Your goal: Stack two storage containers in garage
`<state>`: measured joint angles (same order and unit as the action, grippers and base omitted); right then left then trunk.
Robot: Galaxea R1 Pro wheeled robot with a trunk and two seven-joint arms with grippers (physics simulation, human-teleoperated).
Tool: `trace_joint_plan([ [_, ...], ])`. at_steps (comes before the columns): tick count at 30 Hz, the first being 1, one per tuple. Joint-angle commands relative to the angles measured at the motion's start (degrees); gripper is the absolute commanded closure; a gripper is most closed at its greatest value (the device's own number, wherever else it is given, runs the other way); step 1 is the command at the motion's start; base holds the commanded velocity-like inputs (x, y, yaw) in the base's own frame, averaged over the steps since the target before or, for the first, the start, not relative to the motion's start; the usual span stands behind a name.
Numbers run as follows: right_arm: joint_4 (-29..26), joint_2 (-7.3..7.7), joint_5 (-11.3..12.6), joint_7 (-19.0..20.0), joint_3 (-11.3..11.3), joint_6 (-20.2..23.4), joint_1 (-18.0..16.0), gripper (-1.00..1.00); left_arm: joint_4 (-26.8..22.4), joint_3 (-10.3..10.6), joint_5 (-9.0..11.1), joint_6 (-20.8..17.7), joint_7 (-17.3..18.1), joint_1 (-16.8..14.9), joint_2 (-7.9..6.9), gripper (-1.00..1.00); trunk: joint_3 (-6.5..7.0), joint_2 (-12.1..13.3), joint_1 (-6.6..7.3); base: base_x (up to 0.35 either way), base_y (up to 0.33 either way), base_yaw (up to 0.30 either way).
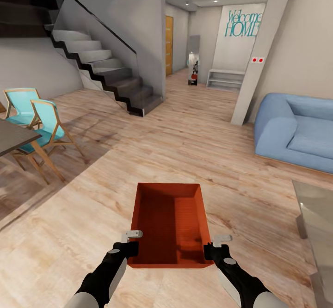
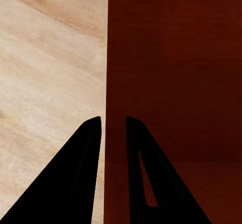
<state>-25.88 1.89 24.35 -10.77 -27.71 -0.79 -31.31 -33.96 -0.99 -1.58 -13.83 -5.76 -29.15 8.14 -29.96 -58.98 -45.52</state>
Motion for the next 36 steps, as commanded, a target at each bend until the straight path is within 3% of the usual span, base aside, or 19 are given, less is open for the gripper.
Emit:
trace_joint_plan([
  [1, -0.13, 2.41, 0.61, -0.13, -0.15, -0.09, -0.07, 1.0, -0.14, 0.07, 0.44, -0.32, 1.55, -0.02, -0.05, 1.0, -0.05, -0.04, -0.03, 0.301, 0.0, 0.0],
  [29, -0.13, 2.33, 0.61, -0.13, -0.15, -0.07, -0.07, 1.0, -0.14, 0.09, 0.44, -0.32, 1.55, -0.02, -0.06, 1.0, -0.05, -0.04, -0.03, 0.268, 0.0, -0.001],
  [36, -0.13, 2.24, 0.61, -0.13, -0.15, 0.07, -0.07, 1.0, -0.14, 0.06, 0.44, -0.32, 1.58, -0.03, -0.05, 1.0, -0.05, -0.04, -0.03, 0.234, 0.0, -0.199],
])
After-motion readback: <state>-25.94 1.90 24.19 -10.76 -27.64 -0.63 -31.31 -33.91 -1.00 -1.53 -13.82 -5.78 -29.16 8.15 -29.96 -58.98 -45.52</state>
